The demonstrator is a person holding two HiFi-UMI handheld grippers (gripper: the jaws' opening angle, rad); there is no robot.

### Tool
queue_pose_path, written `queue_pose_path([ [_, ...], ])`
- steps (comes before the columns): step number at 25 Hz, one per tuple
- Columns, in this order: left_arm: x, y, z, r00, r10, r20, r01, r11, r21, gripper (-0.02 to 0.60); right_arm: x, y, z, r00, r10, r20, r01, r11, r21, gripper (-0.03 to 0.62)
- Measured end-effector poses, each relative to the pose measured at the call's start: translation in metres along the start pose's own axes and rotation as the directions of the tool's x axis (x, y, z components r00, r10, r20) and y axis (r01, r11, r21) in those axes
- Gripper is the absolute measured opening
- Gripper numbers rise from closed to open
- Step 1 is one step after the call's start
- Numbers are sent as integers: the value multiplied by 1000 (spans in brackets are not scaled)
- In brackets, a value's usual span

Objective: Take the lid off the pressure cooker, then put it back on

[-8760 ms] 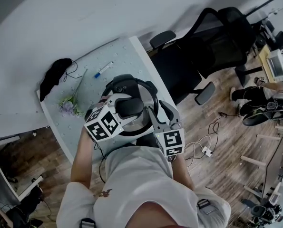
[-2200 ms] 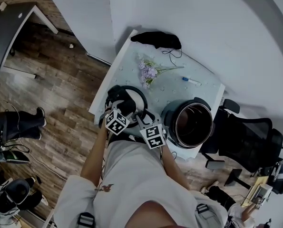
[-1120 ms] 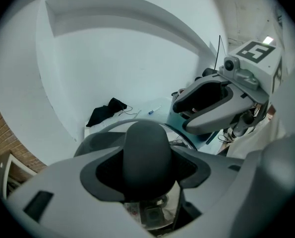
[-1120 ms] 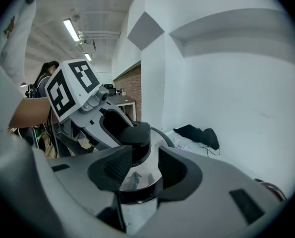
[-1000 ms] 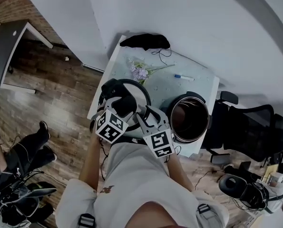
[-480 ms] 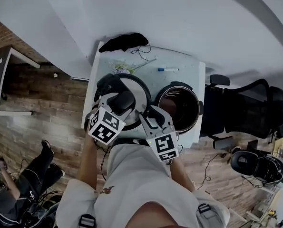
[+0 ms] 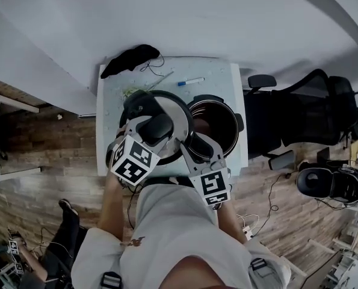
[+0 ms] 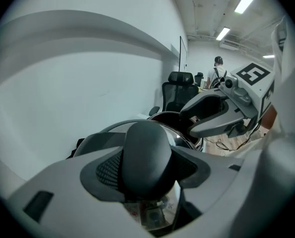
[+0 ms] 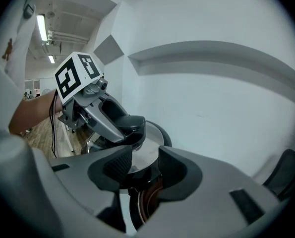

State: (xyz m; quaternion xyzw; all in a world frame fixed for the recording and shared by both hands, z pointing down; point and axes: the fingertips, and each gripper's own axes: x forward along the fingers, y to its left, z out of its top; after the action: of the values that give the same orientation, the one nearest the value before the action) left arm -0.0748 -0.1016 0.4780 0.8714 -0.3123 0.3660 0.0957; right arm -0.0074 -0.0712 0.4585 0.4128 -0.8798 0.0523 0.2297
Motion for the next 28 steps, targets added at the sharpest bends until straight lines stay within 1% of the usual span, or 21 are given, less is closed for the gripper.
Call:
queue_pose_path([
  [4, 11, -11, 18, 998, -55, 6, 55, 997, 54, 276, -12, -16, -5, 998, -62, -9, 62, 998, 33, 166],
  [7, 21, -19, 31, 995, -103, 6, 102, 990, 100, 276, -20, -28, -10, 994, -106, -17, 107, 993, 54, 166],
  [13, 45, -43, 51, 977, -211, -3, 209, 962, 176, 276, -37, -50, -24, 981, -188, -43, 192, 976, 98, 166],
  [19, 69, -67, 67, 947, -320, -29, 318, 916, 243, 276, -51, -71, -40, 962, -260, -77, 269, 952, 143, 166],
  [23, 83, -80, 75, 927, -371, -53, 370, 886, 281, 276, -60, -83, -50, 950, -296, -97, 308, 937, 167, 166],
  [28, 96, -96, 81, 896, -436, -86, 439, 838, 325, 276, -68, -95, -60, 939, -325, -117, 342, 920, 192, 166],
])
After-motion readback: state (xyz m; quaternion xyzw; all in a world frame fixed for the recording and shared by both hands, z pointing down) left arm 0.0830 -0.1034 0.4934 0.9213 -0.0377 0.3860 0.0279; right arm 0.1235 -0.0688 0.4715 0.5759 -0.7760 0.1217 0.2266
